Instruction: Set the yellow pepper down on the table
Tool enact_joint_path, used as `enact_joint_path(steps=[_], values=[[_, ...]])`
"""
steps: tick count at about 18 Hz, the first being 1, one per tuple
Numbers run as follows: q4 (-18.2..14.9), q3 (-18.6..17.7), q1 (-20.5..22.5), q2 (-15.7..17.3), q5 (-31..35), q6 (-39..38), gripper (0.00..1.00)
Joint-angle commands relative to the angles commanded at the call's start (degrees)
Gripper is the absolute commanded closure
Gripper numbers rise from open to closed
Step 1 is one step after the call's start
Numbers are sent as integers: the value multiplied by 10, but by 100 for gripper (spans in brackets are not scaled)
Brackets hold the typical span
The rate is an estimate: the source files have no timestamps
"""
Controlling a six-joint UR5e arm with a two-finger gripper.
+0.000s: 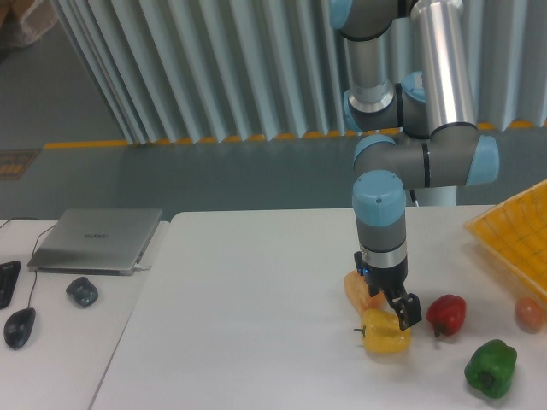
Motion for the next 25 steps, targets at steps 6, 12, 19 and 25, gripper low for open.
enact_joint_path(steps=[6,12,19,25], values=[[-81,53,29,33,45,108,0],[-81,42,106,48,50,159,0],[-84,29,181,52,87,269,0],[-88,25,227,65,73,314,0]])
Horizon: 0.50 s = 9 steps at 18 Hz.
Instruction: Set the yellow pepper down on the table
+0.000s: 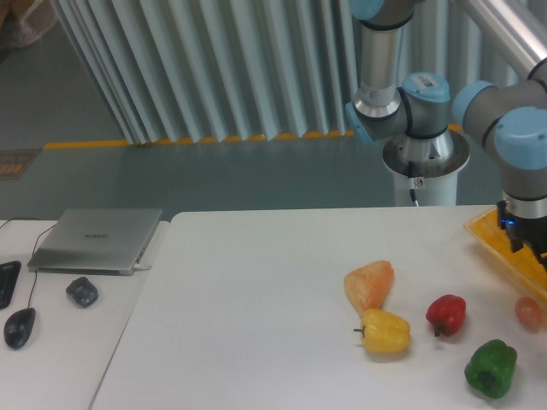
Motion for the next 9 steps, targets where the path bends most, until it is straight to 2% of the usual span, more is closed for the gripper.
enact_joint_path(steps=[9], values=[[-5,-10,97,25,-25,108,0]])
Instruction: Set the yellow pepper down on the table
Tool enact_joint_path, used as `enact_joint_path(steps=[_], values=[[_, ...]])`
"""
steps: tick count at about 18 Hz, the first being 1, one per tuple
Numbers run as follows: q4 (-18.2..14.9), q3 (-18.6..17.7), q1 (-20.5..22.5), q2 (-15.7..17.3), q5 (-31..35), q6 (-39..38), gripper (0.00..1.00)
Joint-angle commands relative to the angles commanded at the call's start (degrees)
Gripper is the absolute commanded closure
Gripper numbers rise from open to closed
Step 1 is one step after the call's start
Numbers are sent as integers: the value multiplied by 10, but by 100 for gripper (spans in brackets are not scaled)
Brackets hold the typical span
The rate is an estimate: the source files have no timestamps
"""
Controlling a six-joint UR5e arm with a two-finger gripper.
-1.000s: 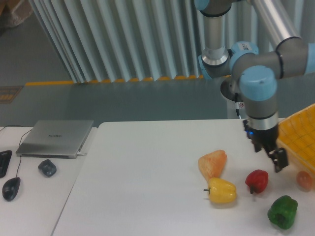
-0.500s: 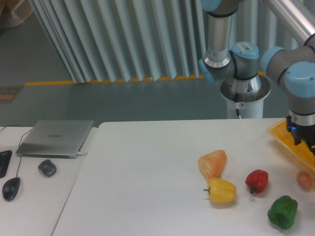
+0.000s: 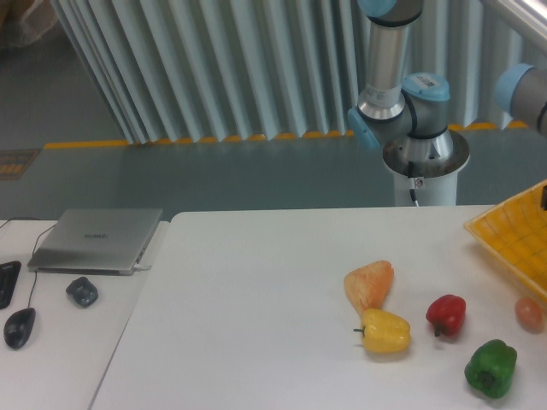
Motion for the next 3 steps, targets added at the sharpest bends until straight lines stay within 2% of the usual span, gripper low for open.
enact_joint_path(steps=[3], values=[[-7,-2,24,2,-2,19,0]])
